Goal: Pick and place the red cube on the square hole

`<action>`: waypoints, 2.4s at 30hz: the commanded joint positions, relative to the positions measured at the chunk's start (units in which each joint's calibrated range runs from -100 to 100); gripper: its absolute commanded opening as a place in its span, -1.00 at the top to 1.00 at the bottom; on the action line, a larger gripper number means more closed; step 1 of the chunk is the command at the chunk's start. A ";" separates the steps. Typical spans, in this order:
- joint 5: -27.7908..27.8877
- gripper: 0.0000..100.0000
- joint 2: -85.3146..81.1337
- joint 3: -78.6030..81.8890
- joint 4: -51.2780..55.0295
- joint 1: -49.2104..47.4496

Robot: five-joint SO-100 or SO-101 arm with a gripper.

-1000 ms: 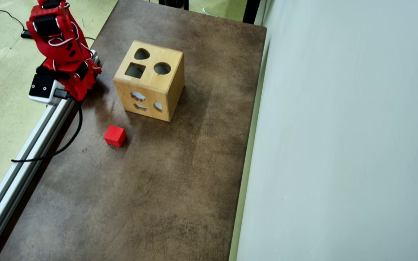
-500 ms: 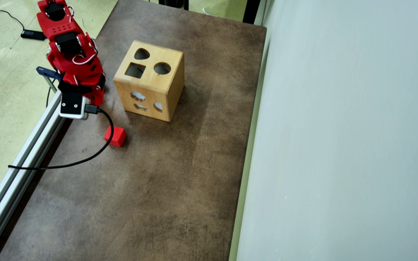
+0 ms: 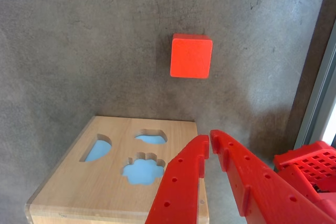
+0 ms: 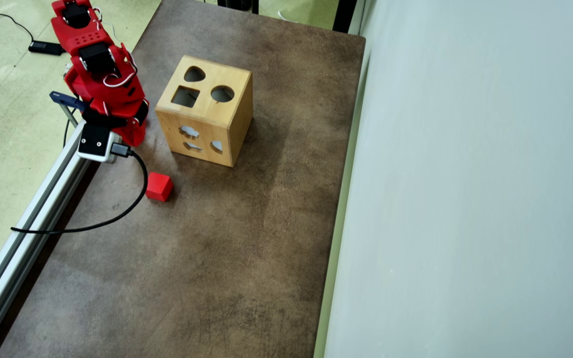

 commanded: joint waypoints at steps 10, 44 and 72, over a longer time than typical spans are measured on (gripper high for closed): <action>-0.20 0.97 -0.32 -1.33 -0.60 -1.81; -3.03 0.13 6.22 -1.42 6.96 -1.14; -2.10 0.13 21.67 -1.25 1.25 0.94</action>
